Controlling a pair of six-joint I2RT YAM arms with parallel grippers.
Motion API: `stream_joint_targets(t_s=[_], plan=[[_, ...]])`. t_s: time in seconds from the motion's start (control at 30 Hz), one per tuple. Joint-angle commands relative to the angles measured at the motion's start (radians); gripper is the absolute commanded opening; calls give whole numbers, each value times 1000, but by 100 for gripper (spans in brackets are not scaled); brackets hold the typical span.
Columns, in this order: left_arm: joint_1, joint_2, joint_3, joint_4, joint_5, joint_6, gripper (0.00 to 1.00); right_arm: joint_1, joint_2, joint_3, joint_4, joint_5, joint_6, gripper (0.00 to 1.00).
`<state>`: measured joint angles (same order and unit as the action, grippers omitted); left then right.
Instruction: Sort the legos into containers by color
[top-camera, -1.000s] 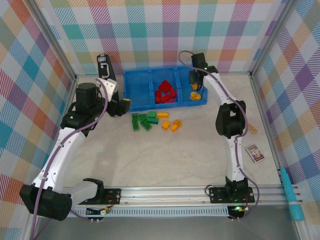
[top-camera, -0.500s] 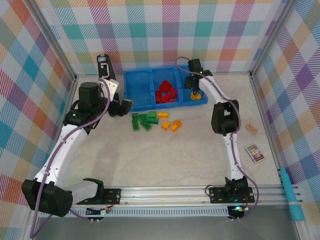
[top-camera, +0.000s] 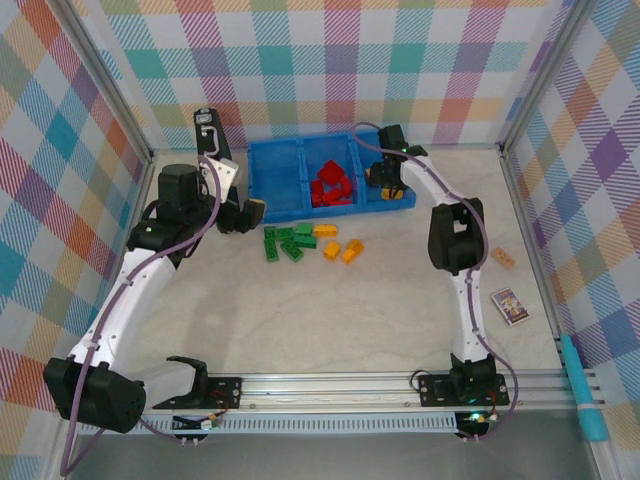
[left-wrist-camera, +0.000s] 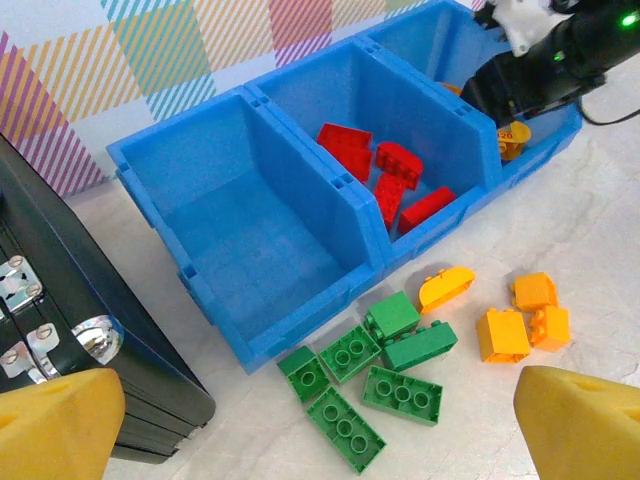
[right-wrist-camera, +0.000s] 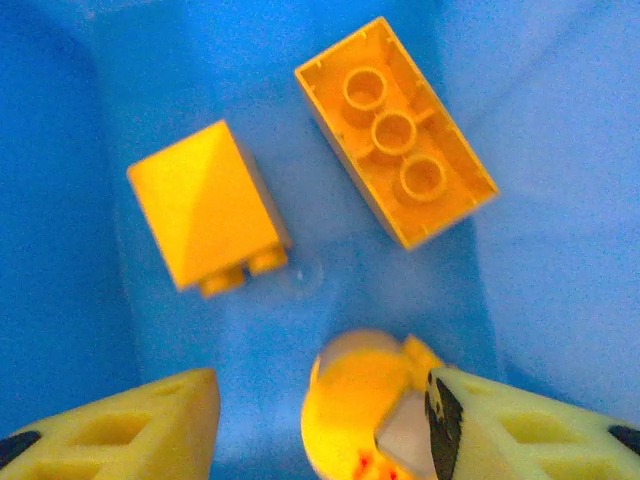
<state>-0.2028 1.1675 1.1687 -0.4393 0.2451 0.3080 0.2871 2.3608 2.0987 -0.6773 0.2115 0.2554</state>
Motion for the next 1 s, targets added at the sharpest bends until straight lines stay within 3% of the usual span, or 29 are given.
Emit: stream_joint_targets(t_s=[0.0,0.43,0.7,0.97], plan=[[-14,-40,29,-15,-8,18,100,13,-182,-80,61,-4,33,57],[-64,-157,24,-31,-21,45,100,81,-529,-546,108,3,150,58],[-76,-187,43,-51,-15,47,100,135,-710,-873,141,-70,383,58],[-85,-223,43,-59,-11,57,100,170,-705,-1048,343,-196,678,58]])
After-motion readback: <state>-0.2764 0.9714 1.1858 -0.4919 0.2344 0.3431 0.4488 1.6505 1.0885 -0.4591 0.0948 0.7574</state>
